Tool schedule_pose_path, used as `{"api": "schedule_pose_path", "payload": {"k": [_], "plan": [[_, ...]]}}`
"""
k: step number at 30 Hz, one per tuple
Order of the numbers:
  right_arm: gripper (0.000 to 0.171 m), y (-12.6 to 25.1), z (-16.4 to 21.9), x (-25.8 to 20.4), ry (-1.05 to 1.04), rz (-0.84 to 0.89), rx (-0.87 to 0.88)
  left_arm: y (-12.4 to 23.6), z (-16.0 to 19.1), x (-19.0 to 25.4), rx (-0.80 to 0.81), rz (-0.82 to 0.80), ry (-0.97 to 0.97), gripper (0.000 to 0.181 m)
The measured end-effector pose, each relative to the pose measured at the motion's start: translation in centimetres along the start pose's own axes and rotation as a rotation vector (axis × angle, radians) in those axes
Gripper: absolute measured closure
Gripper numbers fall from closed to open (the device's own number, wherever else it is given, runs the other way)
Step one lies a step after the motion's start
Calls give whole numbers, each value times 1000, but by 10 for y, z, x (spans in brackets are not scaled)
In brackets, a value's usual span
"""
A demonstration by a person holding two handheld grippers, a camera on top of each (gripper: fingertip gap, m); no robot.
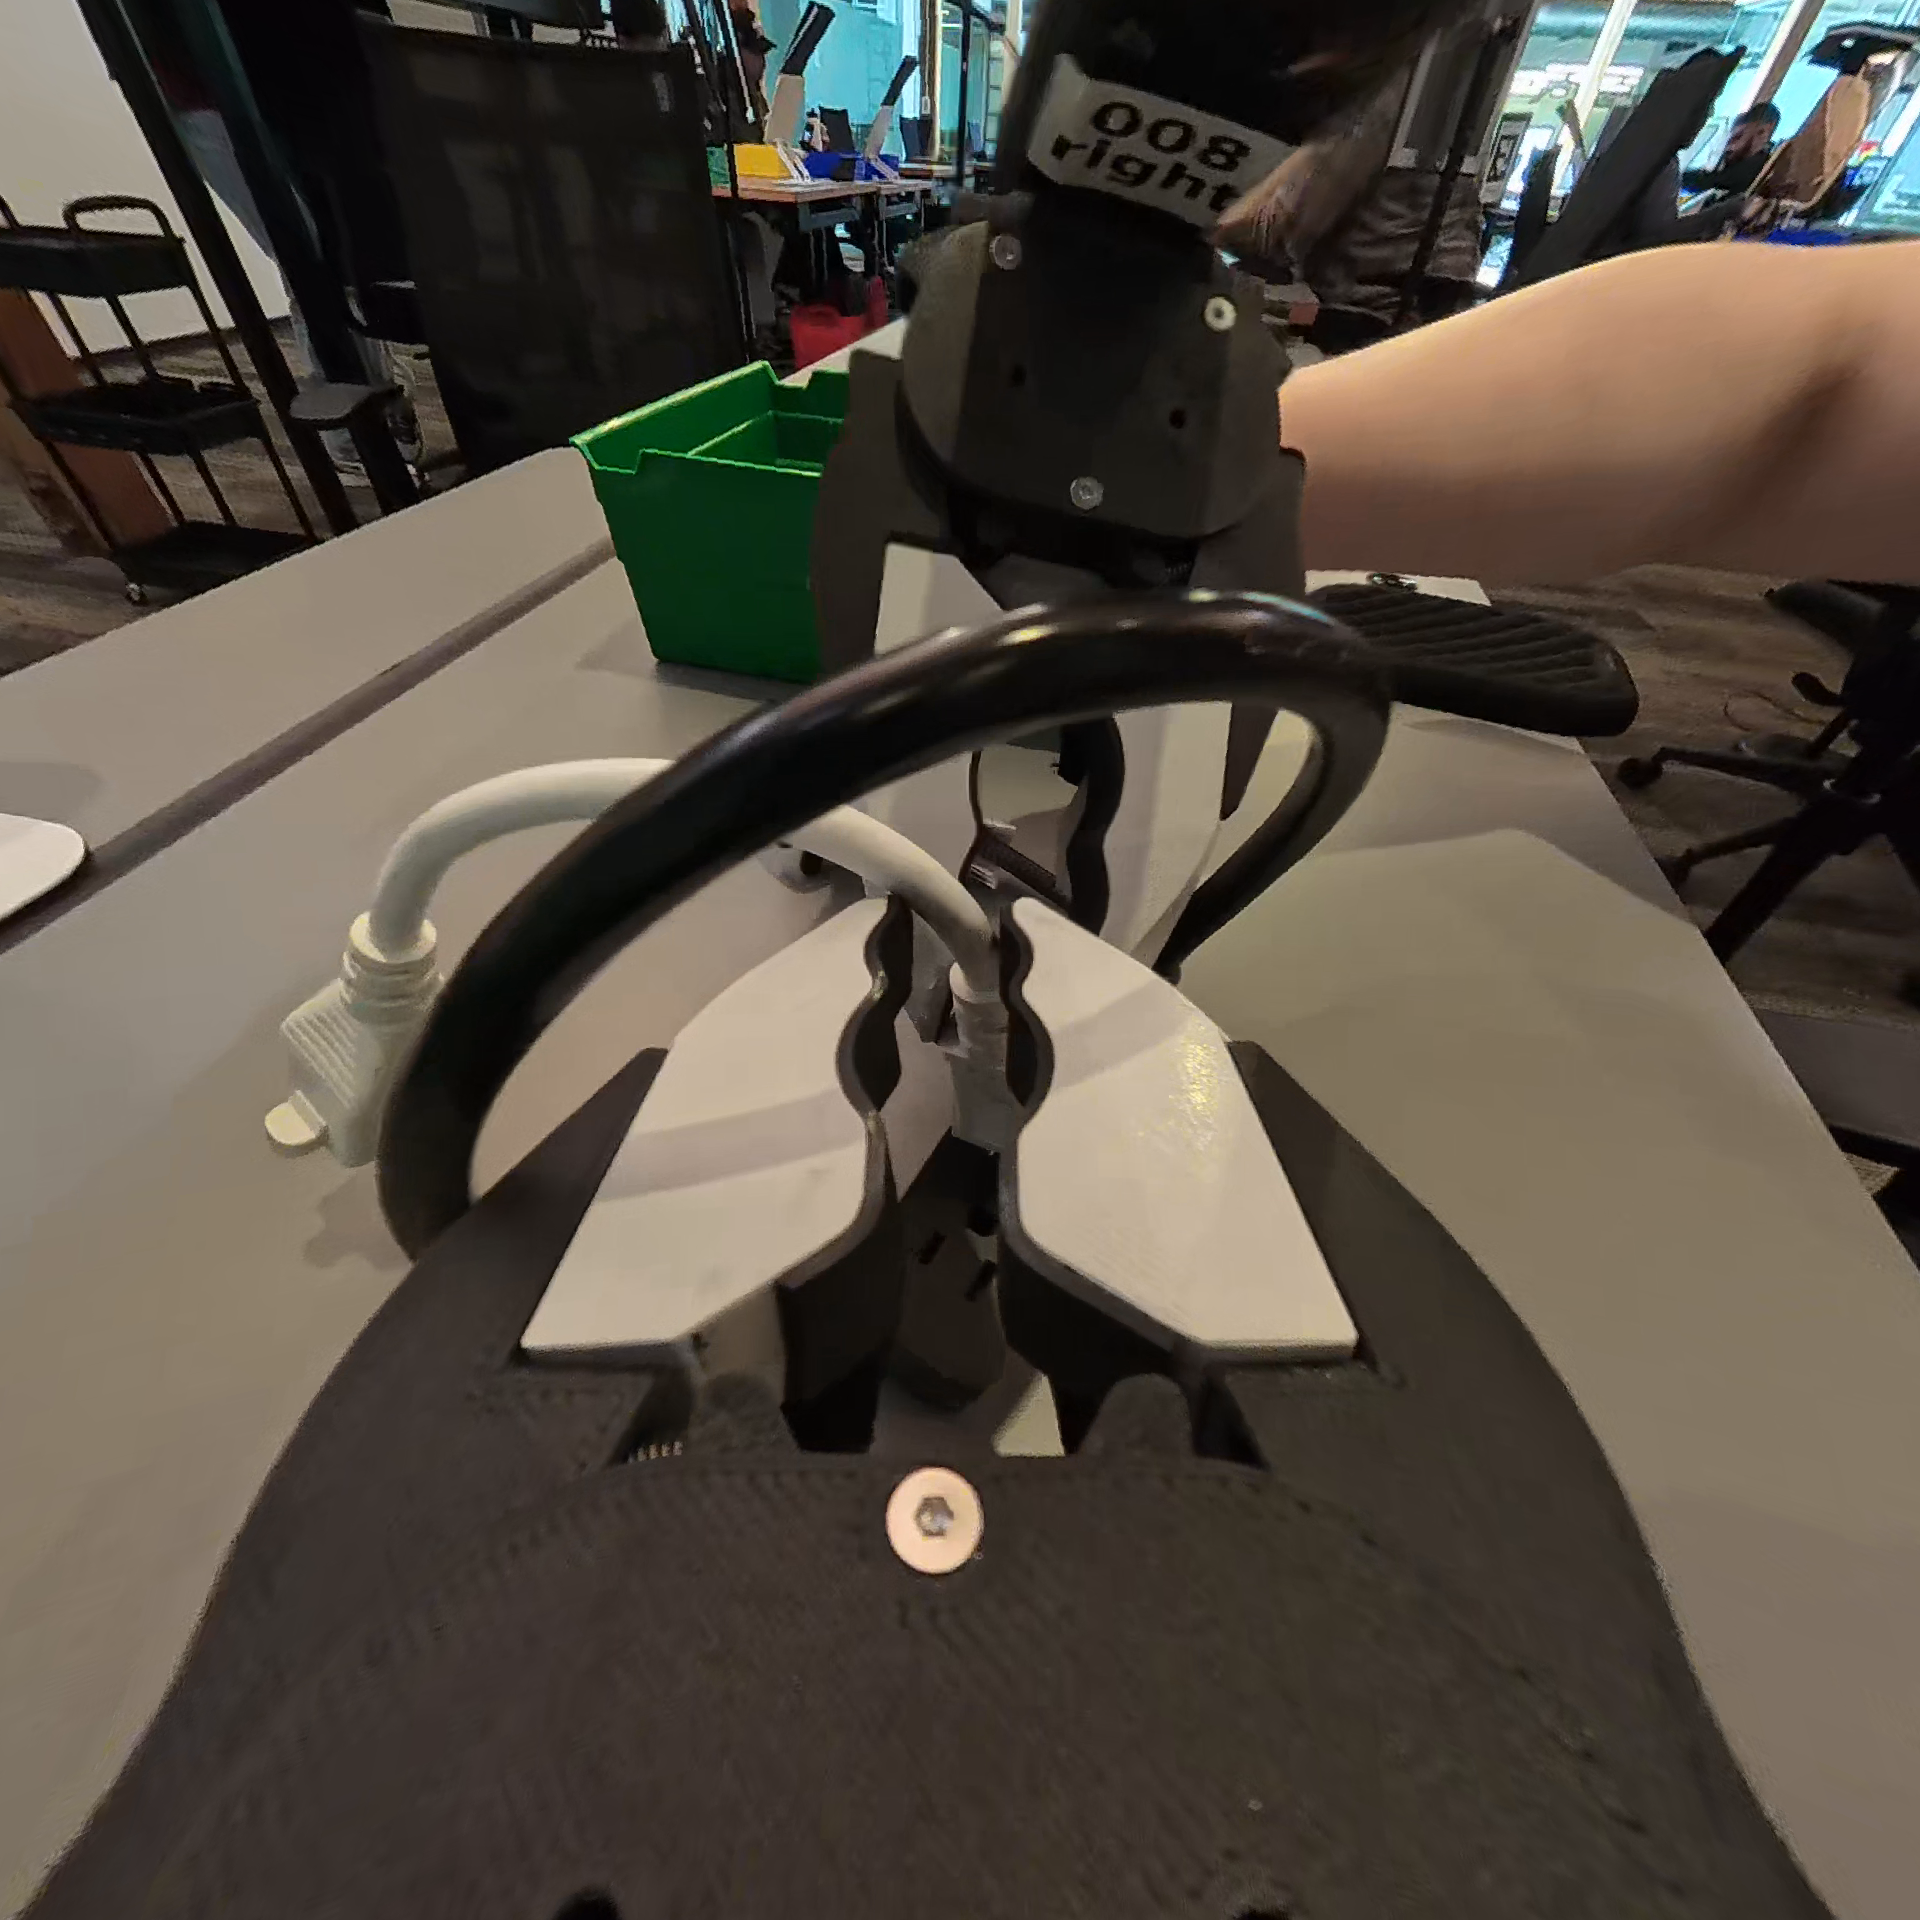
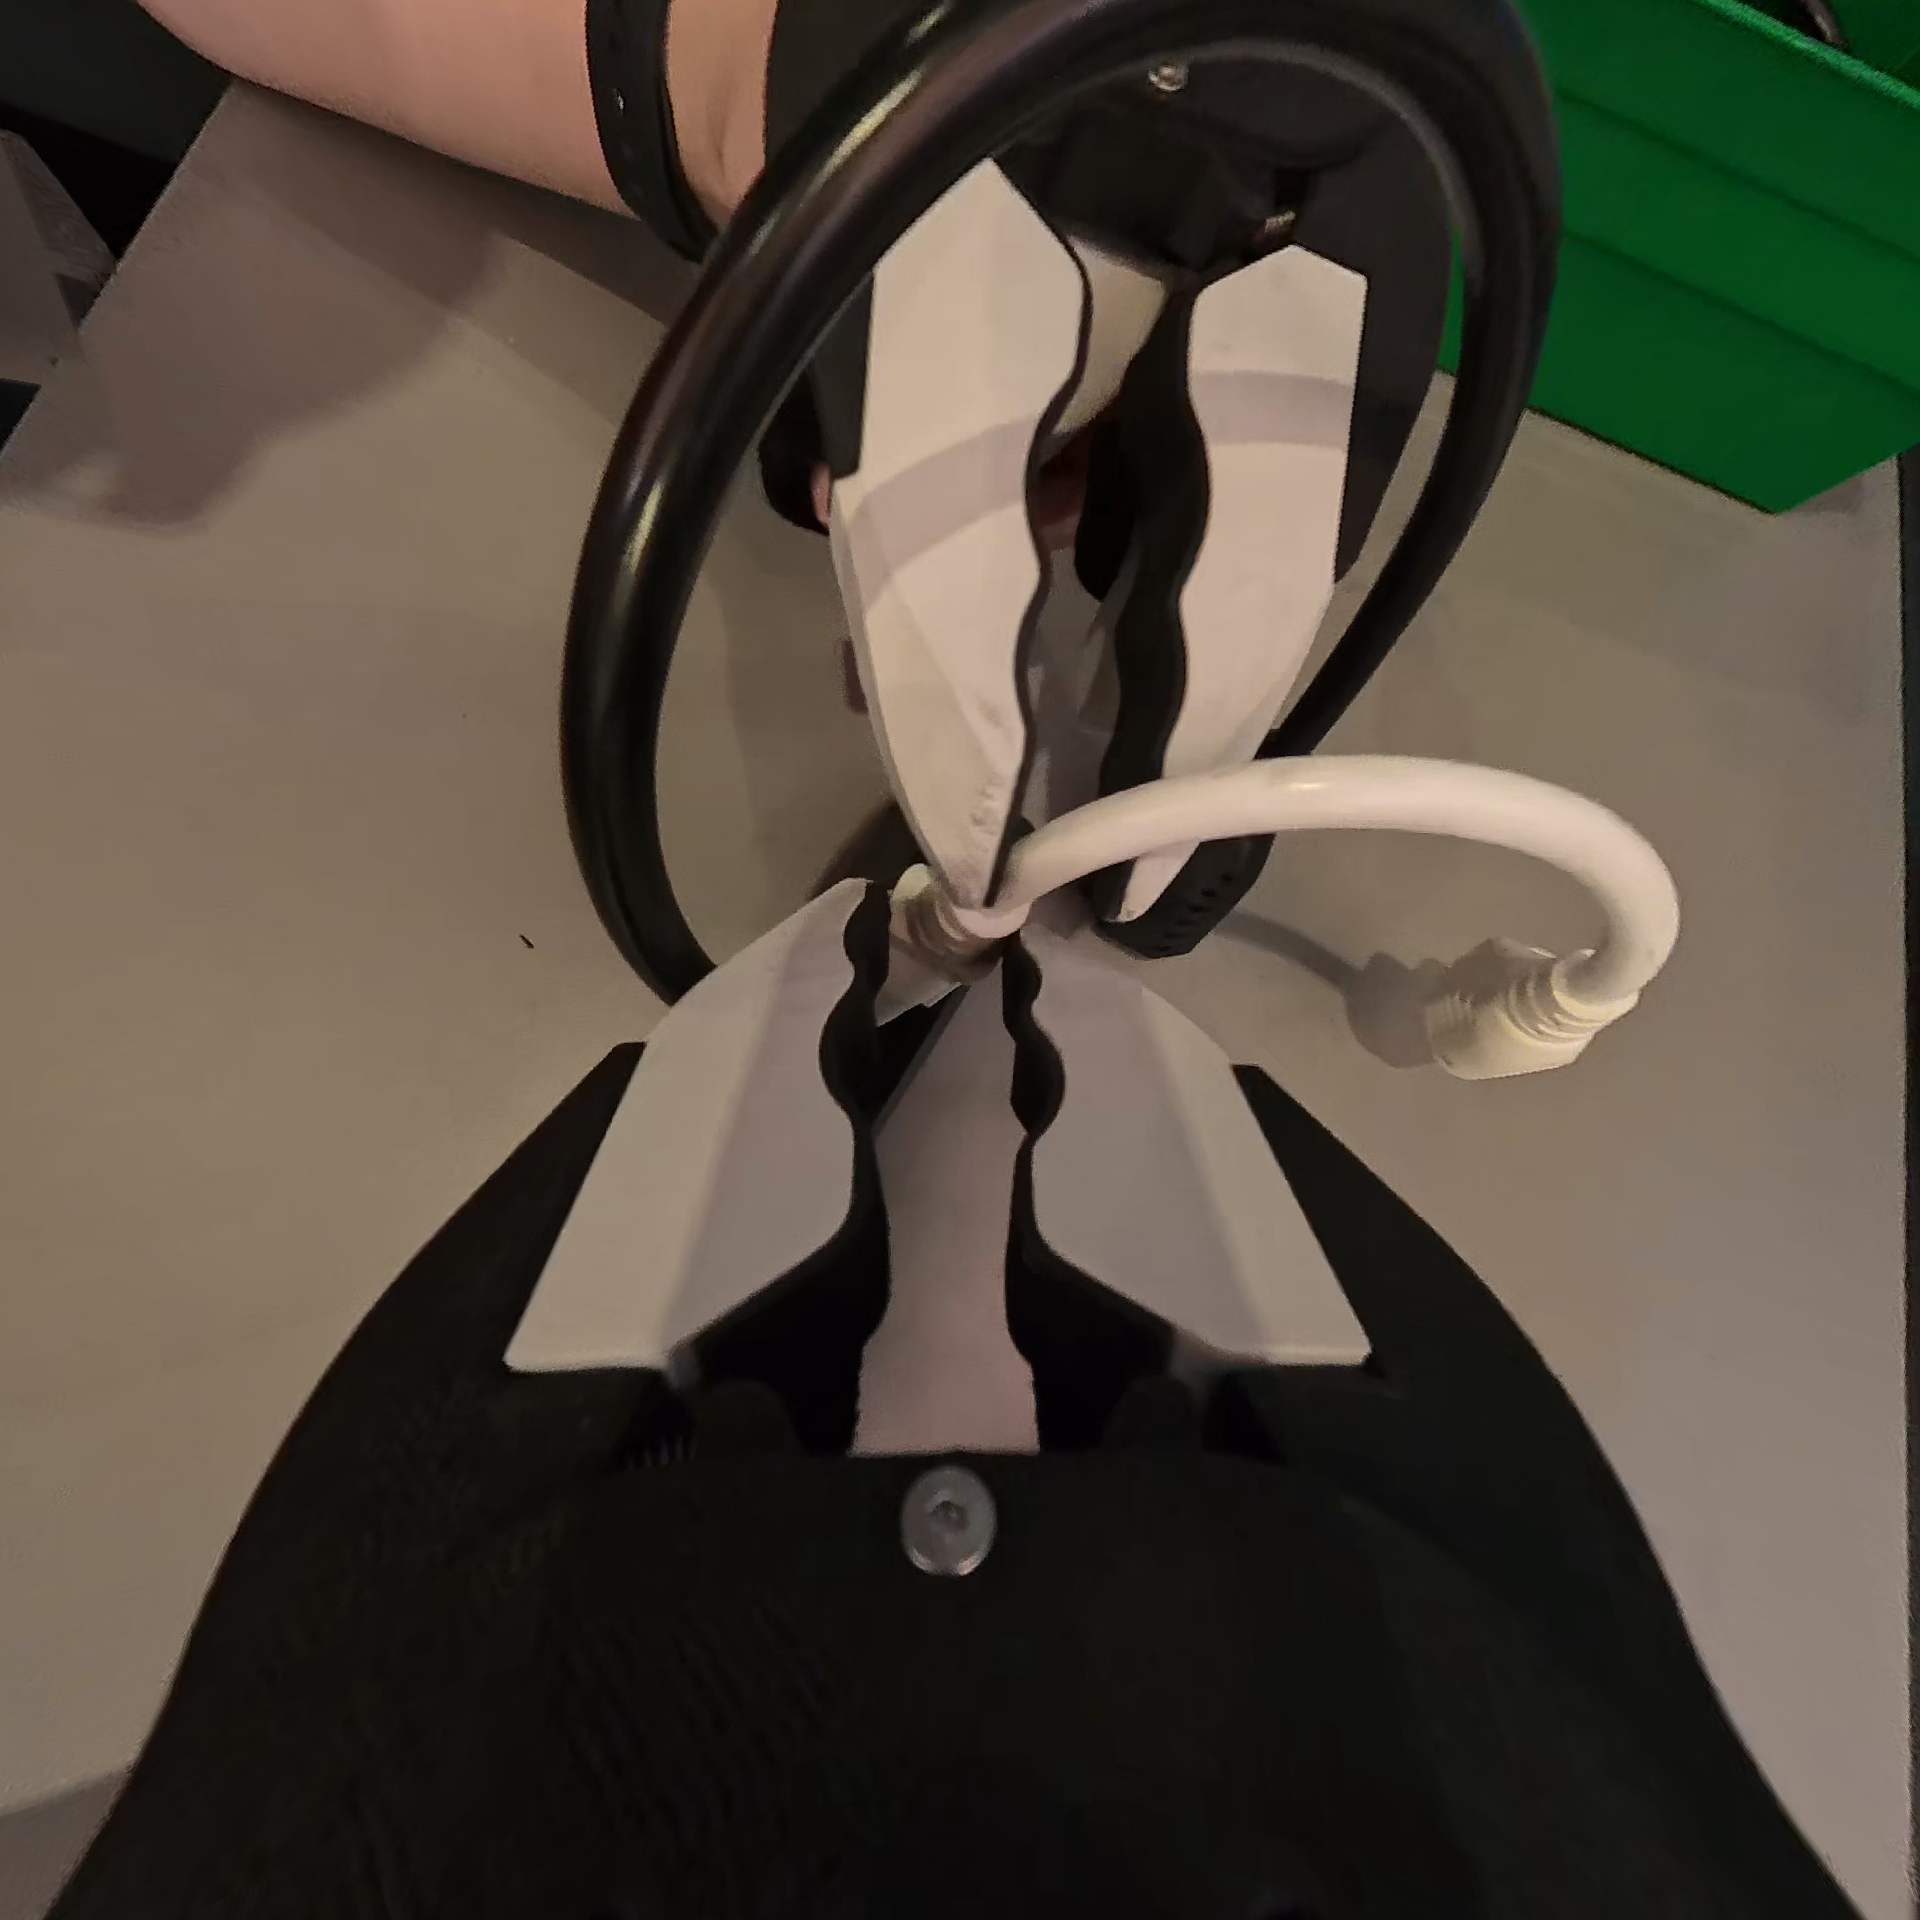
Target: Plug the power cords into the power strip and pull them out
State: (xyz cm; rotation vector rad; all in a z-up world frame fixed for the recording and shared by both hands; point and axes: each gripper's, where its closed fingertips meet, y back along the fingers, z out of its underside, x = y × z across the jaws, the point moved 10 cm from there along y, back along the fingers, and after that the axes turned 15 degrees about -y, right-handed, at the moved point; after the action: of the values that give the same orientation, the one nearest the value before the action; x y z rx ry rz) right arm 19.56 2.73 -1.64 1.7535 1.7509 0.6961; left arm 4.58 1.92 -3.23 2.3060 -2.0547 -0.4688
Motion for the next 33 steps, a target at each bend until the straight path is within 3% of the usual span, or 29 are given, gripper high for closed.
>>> {"api": "schedule_pose_path", "payload": {"k": [5, 9, 14, 23, 29, 33], "plan": [[146, -1, -7, 14, -261, -129, -128, -5, -2, 5, -20, -41, -117, 167], [139, -8, -12, 19, -388, -194, -308, -3, -2, 11, 1, -30, -186, 167], [144, -18, -19, 19, -452, -235, -479, 1, -2, 15, -2, -39, -233, 167], [145, -6, -19, 8, -357, -208, -527, -3, -3, 25, 8, -5, -318, 167], [146, 26, -32, 16, -405, -292, -357, -4, -2, 32, -13, 15, -357, 168], [146, 29, -32, 15, -460, -342, -317, -8, -3, 36, -22, 45, -370, 170]]}}
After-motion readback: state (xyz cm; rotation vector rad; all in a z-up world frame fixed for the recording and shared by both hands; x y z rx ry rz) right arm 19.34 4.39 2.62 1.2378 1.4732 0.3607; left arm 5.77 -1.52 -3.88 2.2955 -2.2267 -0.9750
